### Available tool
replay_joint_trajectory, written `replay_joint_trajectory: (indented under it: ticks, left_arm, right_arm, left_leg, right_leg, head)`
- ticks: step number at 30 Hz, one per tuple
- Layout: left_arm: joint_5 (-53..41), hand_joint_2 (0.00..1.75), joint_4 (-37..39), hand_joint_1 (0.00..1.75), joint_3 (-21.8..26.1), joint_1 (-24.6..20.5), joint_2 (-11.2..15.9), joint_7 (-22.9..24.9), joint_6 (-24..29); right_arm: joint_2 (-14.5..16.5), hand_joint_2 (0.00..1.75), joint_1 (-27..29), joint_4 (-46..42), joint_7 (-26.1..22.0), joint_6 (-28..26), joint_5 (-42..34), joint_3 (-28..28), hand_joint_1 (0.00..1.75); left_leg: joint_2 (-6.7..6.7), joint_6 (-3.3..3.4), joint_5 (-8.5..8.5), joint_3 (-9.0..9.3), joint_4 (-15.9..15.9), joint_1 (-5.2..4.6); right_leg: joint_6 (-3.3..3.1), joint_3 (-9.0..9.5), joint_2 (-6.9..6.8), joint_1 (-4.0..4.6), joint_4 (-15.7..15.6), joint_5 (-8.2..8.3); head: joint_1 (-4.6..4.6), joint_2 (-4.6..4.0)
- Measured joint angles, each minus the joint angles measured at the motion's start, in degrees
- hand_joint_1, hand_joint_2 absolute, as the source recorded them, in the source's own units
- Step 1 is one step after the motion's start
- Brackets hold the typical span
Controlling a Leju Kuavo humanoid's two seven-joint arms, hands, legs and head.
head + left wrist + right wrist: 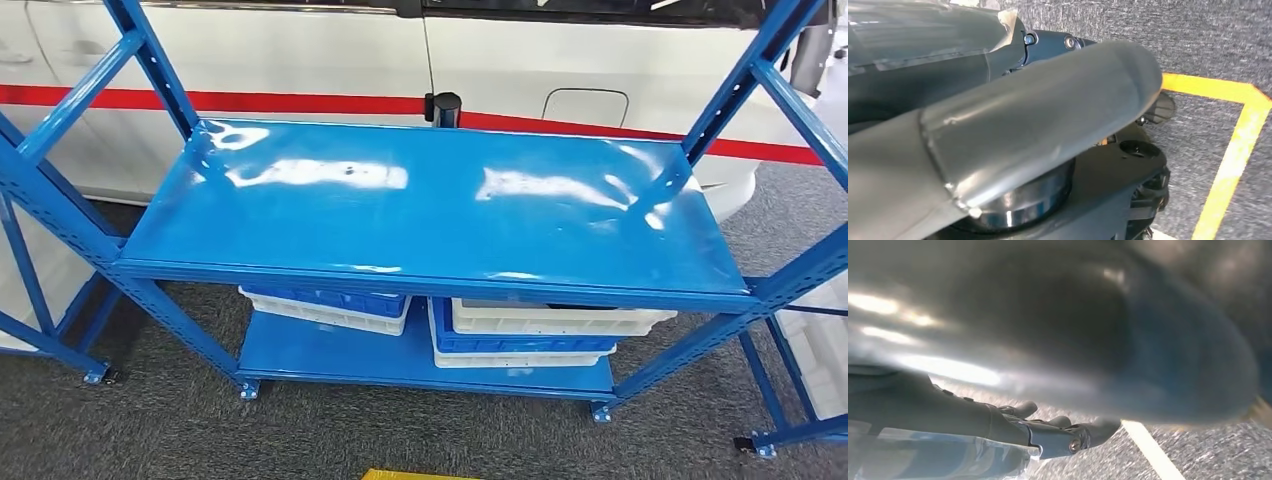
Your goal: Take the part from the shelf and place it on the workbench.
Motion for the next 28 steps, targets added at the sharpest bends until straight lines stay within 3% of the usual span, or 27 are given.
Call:
replay_joint_trajectory:
  ticks: [1,2,4,6,8,9,10,13,14,18,22,28]
  left_arm:
    - [0.0,0.0,0.0,0.0,0.0,0.0,0.0,0.1,0.0]
    - [-0.1,0.0,0.0,0.0,0.0,-0.1,0.0,0.2,0.1]
    - [-0.3,0.0,0.0,0.0,0.0,-0.2,0.0,0.7,0.6]
    - [-0.6,0.87,0.0,0.0,-0.1,-0.2,0.0,1.6,1.7]
    - [-0.9,1.75,0.0,0.0,-0.4,-0.2,0.0,2.5,2.9]
    - [-1.0,1.75,0.0,0.0,-0.6,-0.3,0.1,2.9,3.4]
    - [-1.0,1.31,0.0,0.0,-0.8,-0.3,0.2,3.2,3.8]
    - [-1.1,1.31,0.0,0.0,-1.2,-0.5,0.4,4.3,4.8]
    - [-1.1,1.75,0.0,0.0,-1.3,-0.5,0.4,4.8,5.2]
    - [-1.4,1.75,0.0,0.0,-1.2,-0.2,0.6,6.5,5.8]
    - [-4.9,1.75,-0.6,0.0,0.0,0.8,1.0,6.9,4.3]
    - [-11.3,1.75,-2.1,0.0,2.9,2.3,1.6,6.9,1.5]
  right_arm:
    - [0.0,0.0,0.0,0.0,0.0,0.0,-0.1,-0.1,0.0]
    - [-0.1,0.0,0.0,0.0,0.0,0.0,-0.1,-0.2,0.0]
    - [-0.1,0.0,0.0,0.0,0.0,0.0,-0.2,-0.3,0.0]
    - [-0.2,0.0,0.1,0.0,0.1,-0.3,-0.3,-0.4,0.0]
    - [-0.2,0.0,0.3,0.0,0.1,-1.3,-0.4,-0.5,0.0]
    - [-0.2,0.0,0.4,0.0,0.1,-2.0,-0.5,-0.6,0.0]
    - [-0.2,0.0,0.5,0.0,0.1,-2.6,-0.6,-0.7,0.0]
    - [-0.4,1.31,0.7,0.0,0.3,-4.0,-1.0,-1.1,0.0]
    - [-0.5,1.75,0.8,0.0,0.3,-4.4,-1.2,-1.3,0.0]
    - [-0.7,1.75,0.9,0.0,0.4,-5.2,-3.1,-1.7,0.0]
    - [-1.0,0.0,1.6,-0.5,0.3,-5.8,-8.7,-1.9,0.0]
    - [-1.4,0.0,3.0,-1.8,0.1,-6.4,-17.9,-1.9,0.0]
  left_leg:
    - [0.74,0.0,-0.09,0.06,0.0,-0.05]
    - [1.39,-0.06,-0.19,0.19,0.0,-0.07]
    - [2.49,-0.45,-0.53,0.57,0.1,-0.24]
    - [3.33,-1.06,-0.99,0.91,0.2,-0.6]
    - [4.06,-1.55,-1.21,1.19,0.3,-0.74]
    - [4.19,-1.77,-1.29,1.31,0.3,-0.64]
    - [4.2,-1.61,-1.22,1.44,0.2,-0.58]
    - [3.86,-0.47,-1.16,1.73,-0.1,-0.47]
    - [3.87,-0.37,-1.21,1.77,-0.1,-0.42]
    - [3.75,-0.79,-1.04,1.75,-0.3,-0.22]
    - [3.64,-1.97,-0.95,1.71,-0.4,-0.01]
    - [3.58,-2.21,-0.94,1.73,-0.4,-0.25]
  right_leg:
    - [0.4,0.11,-0.25,0.0,0.1,0.22]
    - [0.88,1.44,-0.61,-0.04,-2.1,1.29]
    - [1.48,5.9,-2.77,-0.04,-10.3,4.28]
    - [0.91,8.66,-4.62,0.15,-15.5,6.07]
    - [0.04,8.9,-4.26,0.31,-16.0,6.44]
    - [-0.23,8.98,-3.84,0.15,-16.1,6.54]
    - [-0.39,9.08,-3.55,0.09,-16.1,6.62]
    - [-0.62,9.33,-3.16,0.16,-16.2,6.71]
    - [-0.66,9.32,-3.11,0.22,-16.1,6.68]
    - [-0.81,9.27,-3.16,0.47,-16.1,6.59]
    - [-0.86,9.25,-3.22,0.67,-16.1,6.57]
    - [-0.86,9.19,-3.27,0.68,-16.1,6.59]
  head:
    - [0.01,0.0]
    - [0.02,0.0]
    - [0.1,0.0]
    - [0.06,0.0]
    - [-0.03,0.0]
    - [-0.04,0.0]
    - [-0.11,0.0]
    - [-0.48,0.0]
    - [-0.5,0.0]
    - [-0.49,0.0]
    - [-0.46,0.0]
    - [-0.44,0.0]
